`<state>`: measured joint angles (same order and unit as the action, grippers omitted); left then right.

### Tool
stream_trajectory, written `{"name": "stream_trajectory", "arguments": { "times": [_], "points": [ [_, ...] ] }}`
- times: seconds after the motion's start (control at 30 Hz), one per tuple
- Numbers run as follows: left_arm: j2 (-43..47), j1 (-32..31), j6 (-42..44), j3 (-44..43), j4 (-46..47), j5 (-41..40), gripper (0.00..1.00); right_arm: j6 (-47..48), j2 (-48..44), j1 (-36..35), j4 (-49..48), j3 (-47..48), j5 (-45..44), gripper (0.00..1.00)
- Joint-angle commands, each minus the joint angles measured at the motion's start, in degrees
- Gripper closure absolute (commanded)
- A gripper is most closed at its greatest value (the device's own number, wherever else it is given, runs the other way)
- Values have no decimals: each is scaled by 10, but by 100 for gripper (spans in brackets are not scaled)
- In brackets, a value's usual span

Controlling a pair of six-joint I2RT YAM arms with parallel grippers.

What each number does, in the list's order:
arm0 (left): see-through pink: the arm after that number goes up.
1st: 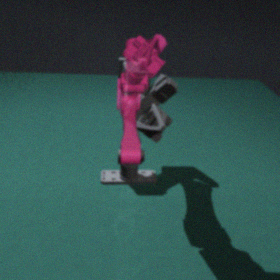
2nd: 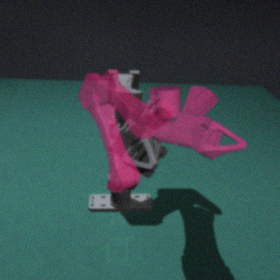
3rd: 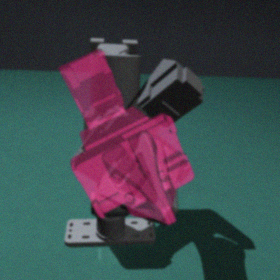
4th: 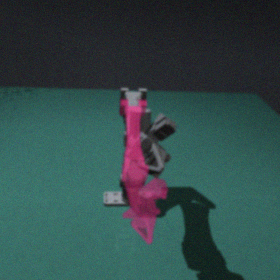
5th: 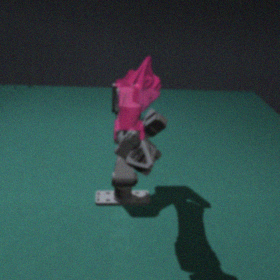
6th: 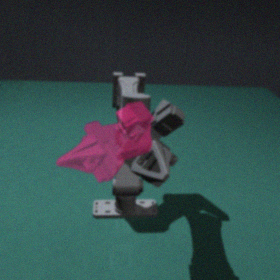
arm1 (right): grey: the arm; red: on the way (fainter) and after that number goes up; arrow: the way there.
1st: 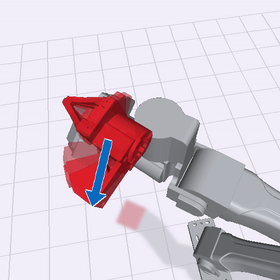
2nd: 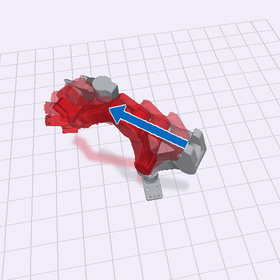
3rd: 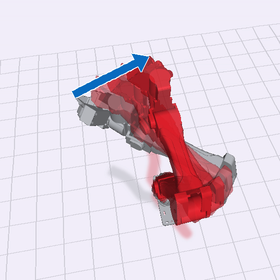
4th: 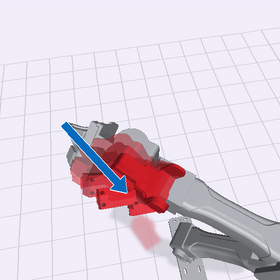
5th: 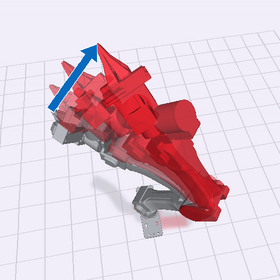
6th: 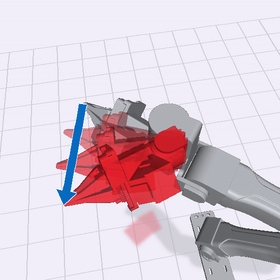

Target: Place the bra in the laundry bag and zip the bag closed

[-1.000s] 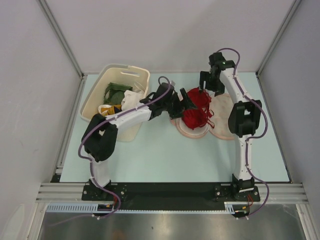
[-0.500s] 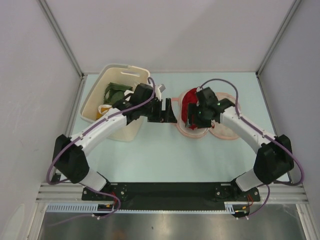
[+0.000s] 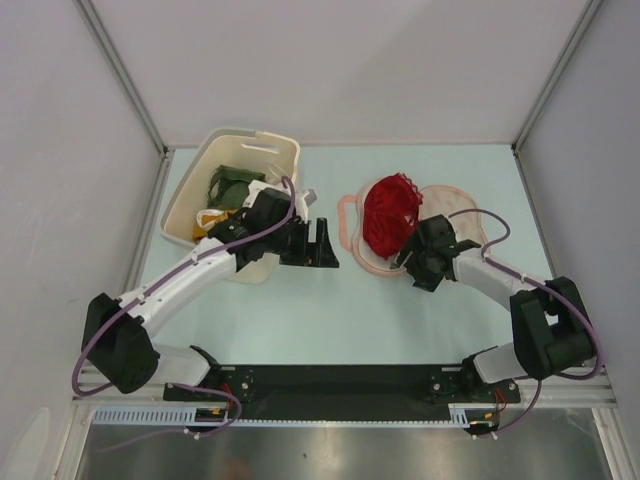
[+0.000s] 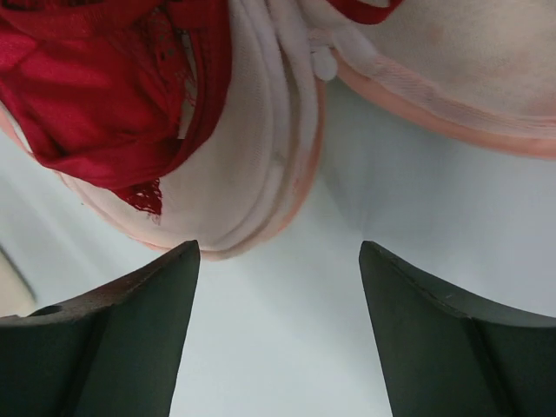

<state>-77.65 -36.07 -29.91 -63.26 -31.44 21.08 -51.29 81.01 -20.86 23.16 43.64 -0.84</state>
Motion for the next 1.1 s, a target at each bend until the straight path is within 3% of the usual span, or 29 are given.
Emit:
{"name": "stream_trajectory", "arguments": {
  "times": [0.0,0.23,0.47,0.57,0.8,0.87,0.9,0.93,1.0,1.07],
  "points": [
    [45,5,-7,13,16,-14,14,-60,26,3,-113,-10,36,21],
    [42,8,-2,5,17,-18,13,-74,60,12,-110,-13,30,34],
    [3,13,6,-18,23,-3,13,-44,79,24,-105,-29,64,70],
    [-27,14,12,-34,27,11,13,-9,55,24,-81,-36,77,79],
    [-118,19,10,-106,45,43,14,38,-52,10,28,-68,107,79],
    [-146,21,10,-130,45,47,13,40,-81,27,51,-77,104,75],
    [-176,22,9,-161,46,50,14,44,-106,32,60,-76,99,71],
    [-192,25,11,-178,45,54,15,45,-113,43,76,-72,99,55],
    [-240,28,13,-234,44,58,16,57,-111,58,91,-62,127,37],
    [-275,32,16,-273,44,59,14,73,-96,67,137,-30,134,31]
  ]
}}
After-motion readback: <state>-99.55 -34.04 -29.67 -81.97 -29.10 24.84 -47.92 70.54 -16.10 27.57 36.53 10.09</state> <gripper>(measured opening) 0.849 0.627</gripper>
